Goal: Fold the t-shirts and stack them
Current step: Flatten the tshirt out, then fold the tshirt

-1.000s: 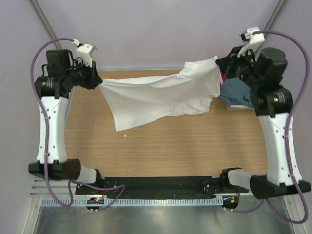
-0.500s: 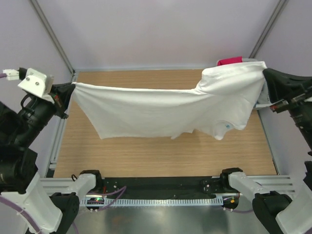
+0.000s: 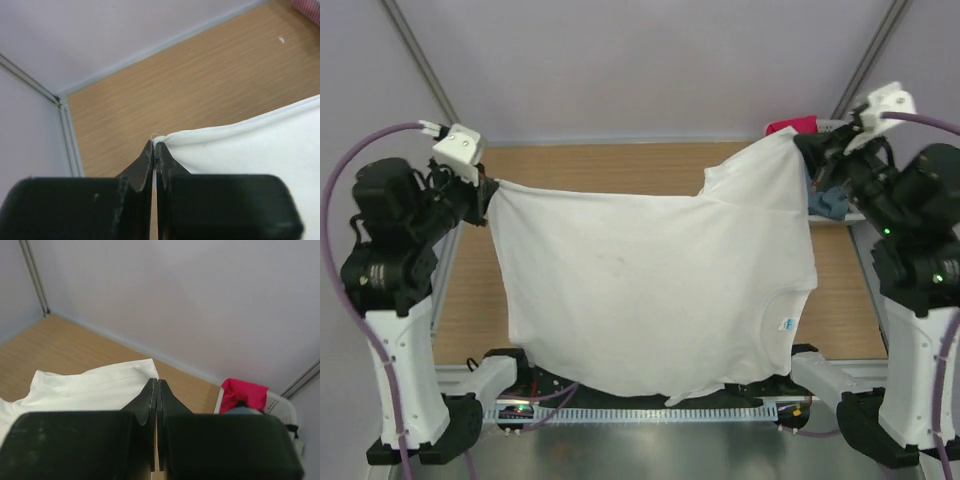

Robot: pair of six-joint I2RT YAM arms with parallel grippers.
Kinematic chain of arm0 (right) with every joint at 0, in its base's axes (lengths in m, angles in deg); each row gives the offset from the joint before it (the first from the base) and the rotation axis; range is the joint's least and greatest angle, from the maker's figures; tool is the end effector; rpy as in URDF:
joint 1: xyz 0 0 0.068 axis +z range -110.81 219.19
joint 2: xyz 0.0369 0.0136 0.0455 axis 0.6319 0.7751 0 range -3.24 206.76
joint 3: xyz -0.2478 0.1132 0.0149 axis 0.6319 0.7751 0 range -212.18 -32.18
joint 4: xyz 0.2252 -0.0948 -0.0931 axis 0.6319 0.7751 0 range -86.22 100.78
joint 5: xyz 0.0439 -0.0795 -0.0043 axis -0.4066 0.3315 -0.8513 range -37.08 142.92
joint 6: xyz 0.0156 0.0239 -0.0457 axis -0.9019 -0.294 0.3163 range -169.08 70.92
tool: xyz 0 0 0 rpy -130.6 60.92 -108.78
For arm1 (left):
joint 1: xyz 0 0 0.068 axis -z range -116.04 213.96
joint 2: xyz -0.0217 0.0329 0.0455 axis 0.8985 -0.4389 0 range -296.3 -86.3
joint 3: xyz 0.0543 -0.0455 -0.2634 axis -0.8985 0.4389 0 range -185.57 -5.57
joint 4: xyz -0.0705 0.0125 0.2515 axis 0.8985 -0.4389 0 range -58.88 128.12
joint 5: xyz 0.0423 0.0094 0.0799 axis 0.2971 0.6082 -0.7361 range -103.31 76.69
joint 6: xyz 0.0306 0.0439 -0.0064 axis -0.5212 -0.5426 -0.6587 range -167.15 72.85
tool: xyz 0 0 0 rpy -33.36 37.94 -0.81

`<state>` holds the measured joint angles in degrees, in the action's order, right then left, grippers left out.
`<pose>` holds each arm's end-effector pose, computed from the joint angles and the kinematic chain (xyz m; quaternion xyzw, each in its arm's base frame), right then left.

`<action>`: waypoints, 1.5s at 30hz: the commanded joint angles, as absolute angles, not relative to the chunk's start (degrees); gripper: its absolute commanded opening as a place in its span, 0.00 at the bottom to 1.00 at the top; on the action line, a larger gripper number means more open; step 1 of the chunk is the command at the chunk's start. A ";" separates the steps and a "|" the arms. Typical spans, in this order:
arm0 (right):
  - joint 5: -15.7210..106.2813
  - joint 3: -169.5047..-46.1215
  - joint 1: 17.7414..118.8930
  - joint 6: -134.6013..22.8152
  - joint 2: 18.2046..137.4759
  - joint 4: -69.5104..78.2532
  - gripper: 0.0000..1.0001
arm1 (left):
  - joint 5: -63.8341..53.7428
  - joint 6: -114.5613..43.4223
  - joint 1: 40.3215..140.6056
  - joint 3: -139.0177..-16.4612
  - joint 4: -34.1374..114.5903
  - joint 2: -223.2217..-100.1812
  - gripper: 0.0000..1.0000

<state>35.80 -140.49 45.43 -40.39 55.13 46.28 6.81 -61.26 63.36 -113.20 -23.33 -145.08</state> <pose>0.0986 0.0213 0.5785 -0.1956 0.6324 0.0824 0.7450 0.1042 -0.0110 0.5398 0.1988 0.7503 -0.0564 0.6279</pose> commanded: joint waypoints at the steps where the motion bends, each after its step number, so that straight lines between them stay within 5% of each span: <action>1: 33.94 -129.33 45.17 -37.75 56.78 40.96 0.01 | 7.17 -63.67 63.52 -100.99 -19.81 -147.55 0.00; 8: 33.67 -110.33 45.17 -36.60 68.72 29.36 0.01 | 9.11 -65.96 63.44 -81.35 -10.76 -155.10 0.00; 13: 34.46 -111.71 45.17 -35.98 86.29 22.25 0.01 | 8.58 -66.92 63.44 -81.32 -5.30 -169.68 0.00; 24: 41.66 -157.65 44.64 -38.53 134.16 22.31 0.01 | 5.94 -62.72 63.44 -113.18 -3.97 -209.39 0.00; 29: 45.18 -173.05 44.64 -38.97 144.13 19.34 0.01 | 4.71 -60.33 63.26 -125.88 -4.68 -219.00 0.00; 36: 46.77 -171.85 44.73 -39.67 144.34 14.76 0.01 | 2.34 -59.80 63.26 -135.73 -3.36 -224.28 0.00; 45: 42.82 -154.80 44.55 -38.00 128.79 14.23 0.01 | 7.34 -59.98 63.44 -133.90 -6.08 -214.54 0.00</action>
